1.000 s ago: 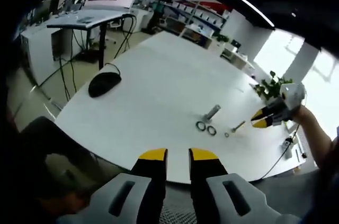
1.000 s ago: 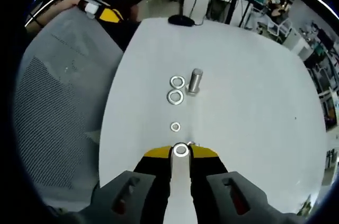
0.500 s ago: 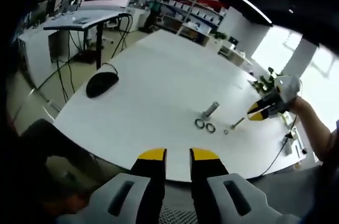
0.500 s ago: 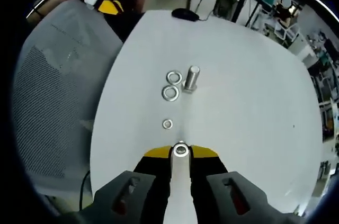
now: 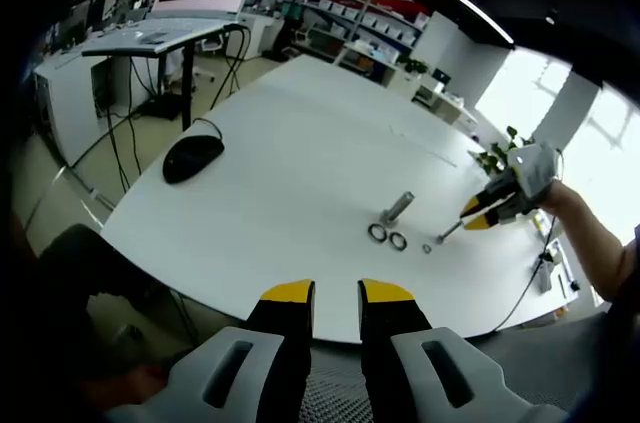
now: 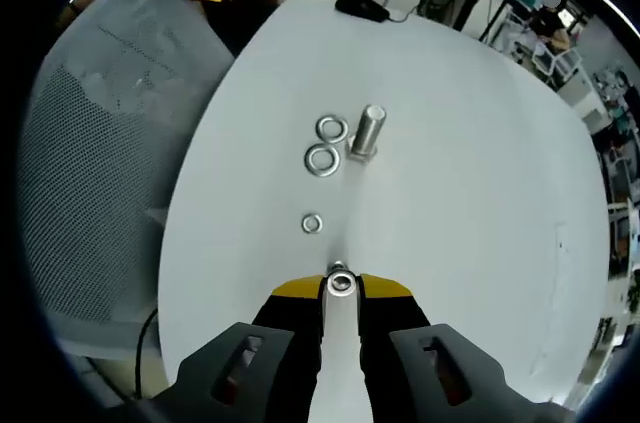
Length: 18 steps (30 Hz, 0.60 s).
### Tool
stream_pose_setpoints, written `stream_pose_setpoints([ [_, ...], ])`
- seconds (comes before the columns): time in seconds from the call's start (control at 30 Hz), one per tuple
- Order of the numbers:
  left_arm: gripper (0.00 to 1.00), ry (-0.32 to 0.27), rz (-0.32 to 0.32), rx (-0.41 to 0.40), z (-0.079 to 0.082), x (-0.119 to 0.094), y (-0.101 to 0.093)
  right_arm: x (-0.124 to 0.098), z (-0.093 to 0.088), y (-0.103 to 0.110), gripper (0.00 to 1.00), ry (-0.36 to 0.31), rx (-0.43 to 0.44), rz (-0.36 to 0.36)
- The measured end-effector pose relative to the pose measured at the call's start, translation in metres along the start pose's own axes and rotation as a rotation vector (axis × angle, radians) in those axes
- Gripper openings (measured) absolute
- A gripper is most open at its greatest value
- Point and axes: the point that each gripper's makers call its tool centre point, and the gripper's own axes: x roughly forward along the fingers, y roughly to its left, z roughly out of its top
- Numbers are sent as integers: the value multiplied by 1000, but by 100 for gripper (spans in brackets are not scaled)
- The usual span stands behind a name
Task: Place the washer onto the threaded stud by aligning its center hole with the stud, sliding it down to the base, and recovering from edge contact or off-axis alignment until the washer reaches the visible bottom stop.
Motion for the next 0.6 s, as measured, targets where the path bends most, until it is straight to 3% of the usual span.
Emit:
stream_pose_setpoints([
  [0.6,15,6,5,-2,-1,0,1,20,0,2,13,13,10,34],
])
